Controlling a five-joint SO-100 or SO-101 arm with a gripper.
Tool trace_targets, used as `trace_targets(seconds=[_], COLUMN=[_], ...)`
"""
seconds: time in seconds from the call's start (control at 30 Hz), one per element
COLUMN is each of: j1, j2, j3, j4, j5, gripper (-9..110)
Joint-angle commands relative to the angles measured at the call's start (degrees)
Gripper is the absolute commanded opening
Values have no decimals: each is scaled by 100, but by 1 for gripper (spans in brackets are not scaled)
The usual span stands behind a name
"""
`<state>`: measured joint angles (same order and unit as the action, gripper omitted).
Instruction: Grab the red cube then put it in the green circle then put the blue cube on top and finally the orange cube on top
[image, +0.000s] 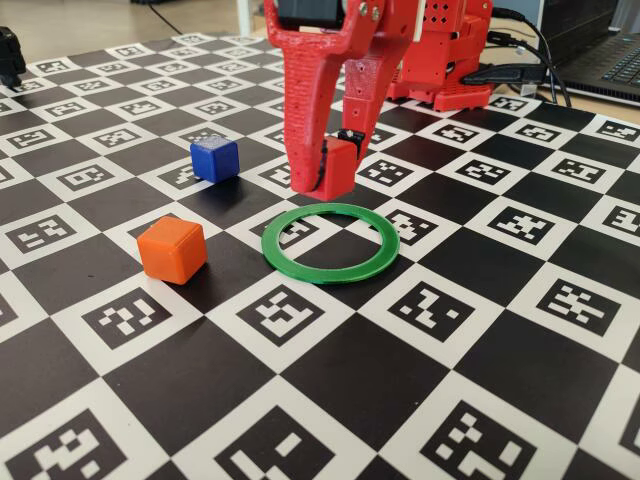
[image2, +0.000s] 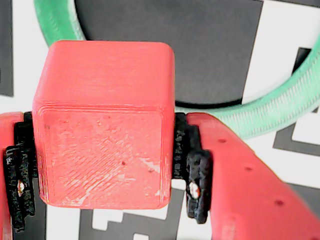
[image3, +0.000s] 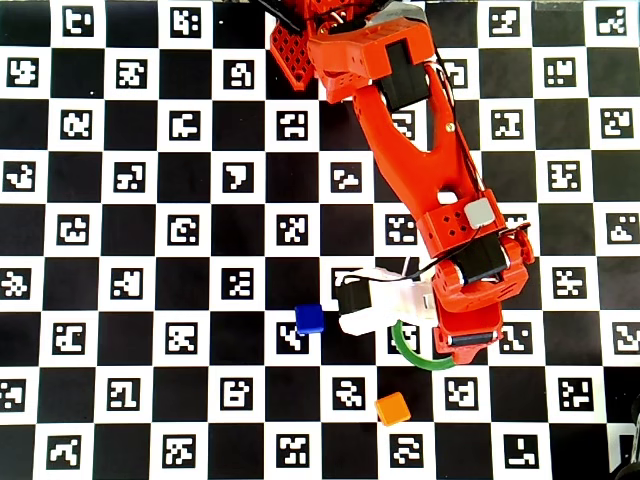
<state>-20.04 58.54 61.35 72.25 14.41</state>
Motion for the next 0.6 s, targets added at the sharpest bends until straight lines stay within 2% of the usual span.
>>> trace_targets(seconds=[0.0, 0.57], j1=[44, 62], j2=[229, 211], j3=[88, 993], j4=[-229, -817], j5=[18, 26], gripper=[7, 7])
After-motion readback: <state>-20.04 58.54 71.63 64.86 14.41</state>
